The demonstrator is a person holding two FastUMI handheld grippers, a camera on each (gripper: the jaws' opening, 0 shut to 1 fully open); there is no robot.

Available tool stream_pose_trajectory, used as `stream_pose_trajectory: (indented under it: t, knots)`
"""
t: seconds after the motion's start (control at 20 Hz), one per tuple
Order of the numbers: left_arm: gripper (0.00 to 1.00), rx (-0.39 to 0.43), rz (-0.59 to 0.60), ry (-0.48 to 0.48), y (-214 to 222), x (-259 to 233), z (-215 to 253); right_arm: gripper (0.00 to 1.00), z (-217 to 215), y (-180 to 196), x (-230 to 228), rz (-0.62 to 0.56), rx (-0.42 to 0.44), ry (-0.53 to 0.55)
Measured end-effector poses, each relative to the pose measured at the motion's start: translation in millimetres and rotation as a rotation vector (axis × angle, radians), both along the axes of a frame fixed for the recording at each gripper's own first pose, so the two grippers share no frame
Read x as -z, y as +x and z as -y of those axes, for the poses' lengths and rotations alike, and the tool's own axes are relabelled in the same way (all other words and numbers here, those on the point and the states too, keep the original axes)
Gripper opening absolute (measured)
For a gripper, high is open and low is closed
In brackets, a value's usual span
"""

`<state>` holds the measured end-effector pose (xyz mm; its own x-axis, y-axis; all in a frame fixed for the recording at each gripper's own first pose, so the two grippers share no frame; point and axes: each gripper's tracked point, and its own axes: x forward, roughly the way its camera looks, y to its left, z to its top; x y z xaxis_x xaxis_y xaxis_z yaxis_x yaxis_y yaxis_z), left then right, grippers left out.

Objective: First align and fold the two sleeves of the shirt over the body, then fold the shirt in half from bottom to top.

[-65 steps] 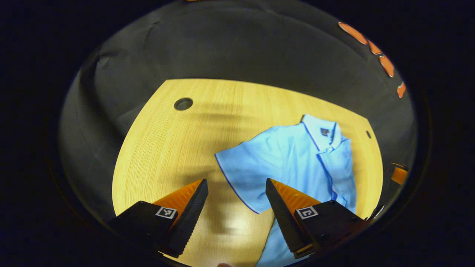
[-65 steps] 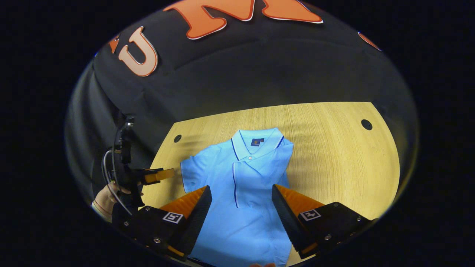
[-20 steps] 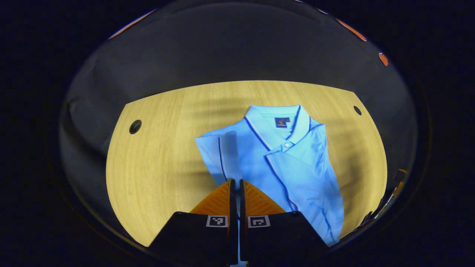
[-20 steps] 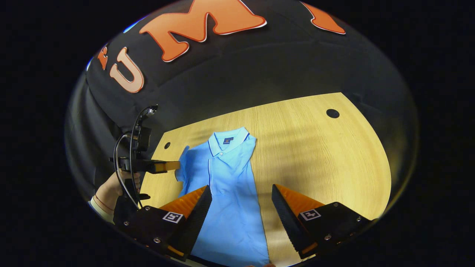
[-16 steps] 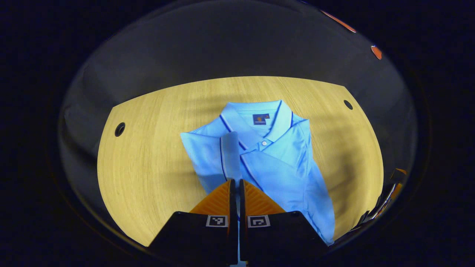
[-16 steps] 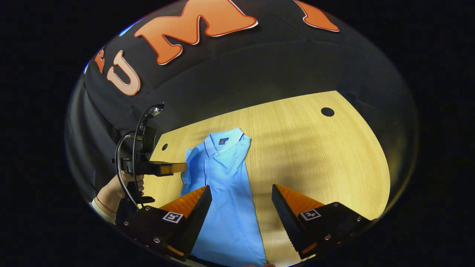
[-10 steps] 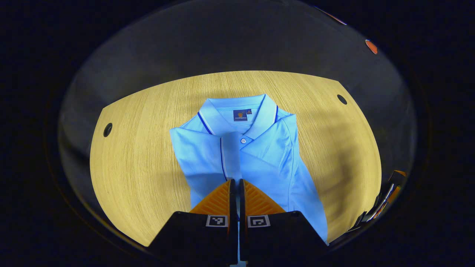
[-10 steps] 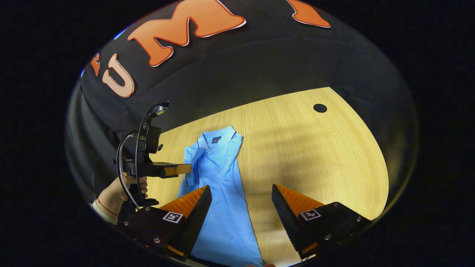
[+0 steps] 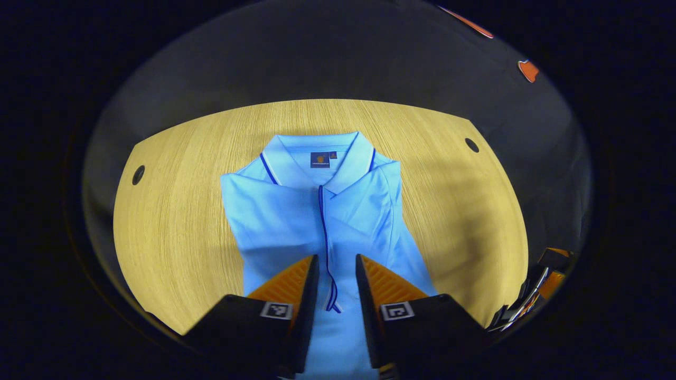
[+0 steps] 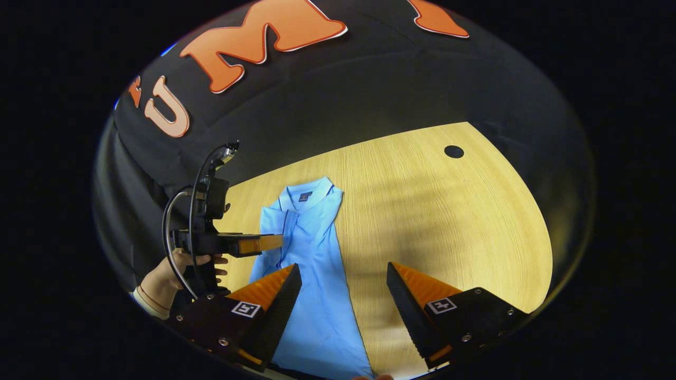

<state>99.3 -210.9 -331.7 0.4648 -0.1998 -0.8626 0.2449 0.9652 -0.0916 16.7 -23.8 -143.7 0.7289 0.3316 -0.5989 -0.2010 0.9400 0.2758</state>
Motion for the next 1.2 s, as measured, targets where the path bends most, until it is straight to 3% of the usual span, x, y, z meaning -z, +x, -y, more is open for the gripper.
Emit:
stream_pose_trajectory:
  t: [0.05, 0.15, 0.6, 0.8, 0.95, 1.2]
  knots:
    - [0.59, 0.000, 0.011, -0.005, -5, -4, -2, 0.98, -2, -2, 0, -0.001, -0.007, -0.003]
    - [1.00, -0.009, 0.039, 0.016, -16, -11, -16, 0.98, -5, -7, 3, -0.004, -0.016, -0.016]
    - [1.00, -0.135, 0.062, 0.018, -122, -24, -106, 0.99, -17, -56, 35, -0.041, -0.055, -0.131]
    - [1.00, -0.146, 0.048, 0.050, -176, -19, -146, 0.99, -10, -94, 68, -0.116, -0.075, -0.216]
    - [1.00, -0.160, 0.020, 0.027, -214, -14, -156, 0.98, -4, -132, 96, -0.178, -0.085, -0.265]
    - [1.00, -0.132, -0.037, 0.068, -279, 4, -170, 0.99, 8, -195, 138, -0.297, -0.079, -0.321]
